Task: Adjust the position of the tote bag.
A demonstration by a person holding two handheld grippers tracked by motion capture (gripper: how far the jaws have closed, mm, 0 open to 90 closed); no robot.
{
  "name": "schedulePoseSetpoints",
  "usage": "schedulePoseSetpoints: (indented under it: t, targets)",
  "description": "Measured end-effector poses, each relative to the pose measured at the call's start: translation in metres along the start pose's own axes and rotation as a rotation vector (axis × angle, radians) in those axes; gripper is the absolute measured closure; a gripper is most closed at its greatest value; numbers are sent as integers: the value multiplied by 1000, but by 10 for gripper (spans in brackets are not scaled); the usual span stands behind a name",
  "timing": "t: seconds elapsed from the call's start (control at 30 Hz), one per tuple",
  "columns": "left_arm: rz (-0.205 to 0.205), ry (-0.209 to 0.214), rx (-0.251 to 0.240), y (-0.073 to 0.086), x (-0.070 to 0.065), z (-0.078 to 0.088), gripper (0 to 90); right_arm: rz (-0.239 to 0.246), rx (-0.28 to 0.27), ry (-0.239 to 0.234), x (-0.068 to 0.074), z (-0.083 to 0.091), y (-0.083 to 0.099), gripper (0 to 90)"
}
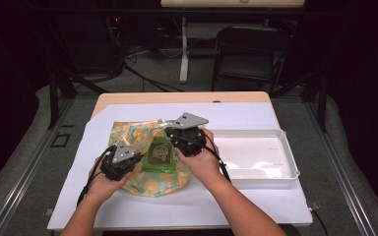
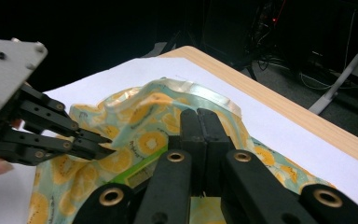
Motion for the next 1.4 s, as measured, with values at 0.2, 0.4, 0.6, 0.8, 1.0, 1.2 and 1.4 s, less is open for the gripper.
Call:
schedulePoseSetpoints:
  t: [0.2,0.4,0.6,0.8,1.0,1.2,1.4]
  targets:
    - [26,-3,10,-3,5,-10,900,-3,-15,3,2,0,-2,900]
    - [59,-12,17,-9,14,-22,900,6,-15,11,7,-2,-5,900]
    - [114,-17,17,-15,24,-33,900,13,-16,11,11,-4,-8,900]
    - [156,-41,2,-22,33,-42,900,31,-9,7,17,-8,-11,900]
    - [233,-68,-3,-24,50,-51,900,78,14,5,22,-17,-6,900]
    - [270,-76,6,-25,58,-60,900,87,44,6,24,-26,1,900]
    - [280,-76,22,-24,60,-72,900,96,67,25,20,-35,7,900]
Point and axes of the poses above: each handheld gripper's, and its own axes: z roughly backward along the jaws, y roughly out of its underside, x roughly to its left, the point moved 7 cm from there along -z, roughly forward along the jaws, and after that the axes turned 8 degrees about -y, right-handed, at the moved point
